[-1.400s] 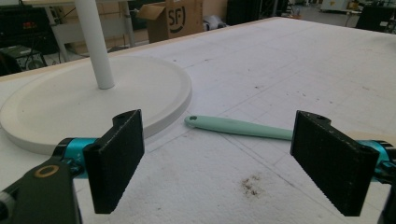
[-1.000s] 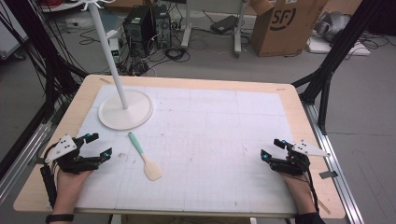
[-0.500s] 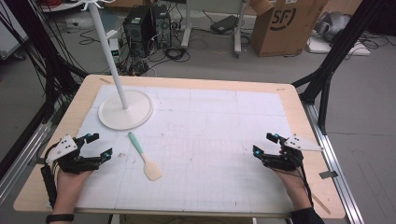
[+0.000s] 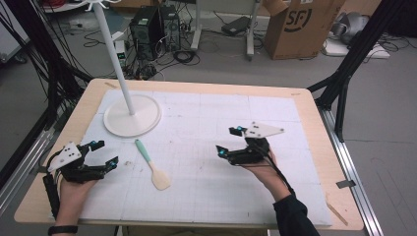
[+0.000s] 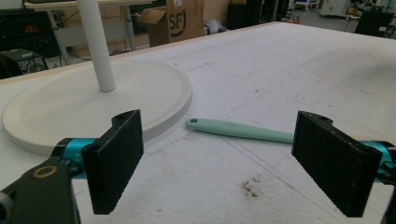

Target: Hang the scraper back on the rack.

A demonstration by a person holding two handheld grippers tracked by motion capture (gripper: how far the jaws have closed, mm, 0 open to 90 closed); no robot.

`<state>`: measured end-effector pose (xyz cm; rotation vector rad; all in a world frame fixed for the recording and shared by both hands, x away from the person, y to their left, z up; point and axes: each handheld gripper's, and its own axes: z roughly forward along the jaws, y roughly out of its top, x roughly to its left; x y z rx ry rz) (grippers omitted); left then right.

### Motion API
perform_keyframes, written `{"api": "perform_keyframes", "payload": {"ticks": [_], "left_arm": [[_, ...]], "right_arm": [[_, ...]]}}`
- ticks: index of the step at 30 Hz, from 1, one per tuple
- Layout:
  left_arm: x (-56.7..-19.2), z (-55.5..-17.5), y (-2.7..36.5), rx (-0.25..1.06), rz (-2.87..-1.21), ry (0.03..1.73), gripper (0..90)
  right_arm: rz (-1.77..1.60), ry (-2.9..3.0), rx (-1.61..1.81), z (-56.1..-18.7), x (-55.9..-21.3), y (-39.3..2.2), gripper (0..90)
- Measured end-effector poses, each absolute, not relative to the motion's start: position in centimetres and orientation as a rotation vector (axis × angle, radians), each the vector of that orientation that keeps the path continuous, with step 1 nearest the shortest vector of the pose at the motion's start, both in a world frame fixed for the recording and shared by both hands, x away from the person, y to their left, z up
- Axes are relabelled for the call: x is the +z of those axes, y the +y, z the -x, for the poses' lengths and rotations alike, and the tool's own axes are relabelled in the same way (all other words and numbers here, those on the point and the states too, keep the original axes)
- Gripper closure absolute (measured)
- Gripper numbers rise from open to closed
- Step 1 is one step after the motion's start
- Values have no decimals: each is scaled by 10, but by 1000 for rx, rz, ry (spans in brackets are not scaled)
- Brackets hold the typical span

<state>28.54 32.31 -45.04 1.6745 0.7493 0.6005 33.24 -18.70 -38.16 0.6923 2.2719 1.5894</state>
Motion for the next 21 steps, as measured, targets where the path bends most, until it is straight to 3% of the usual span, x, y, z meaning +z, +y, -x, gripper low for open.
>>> {"api": "perform_keyframes", "payload": {"ticks": [13, 21], "left_arm": [[-450, -285, 323, 595, -1669, 753, 173], [-450, -286, 324, 593, -1669, 751, 173]], "right_arm": [[-601, 2479, 1533, -351, -397, -71, 245], [-625, 2579, 1465, -346, -416, -15, 356]]}}
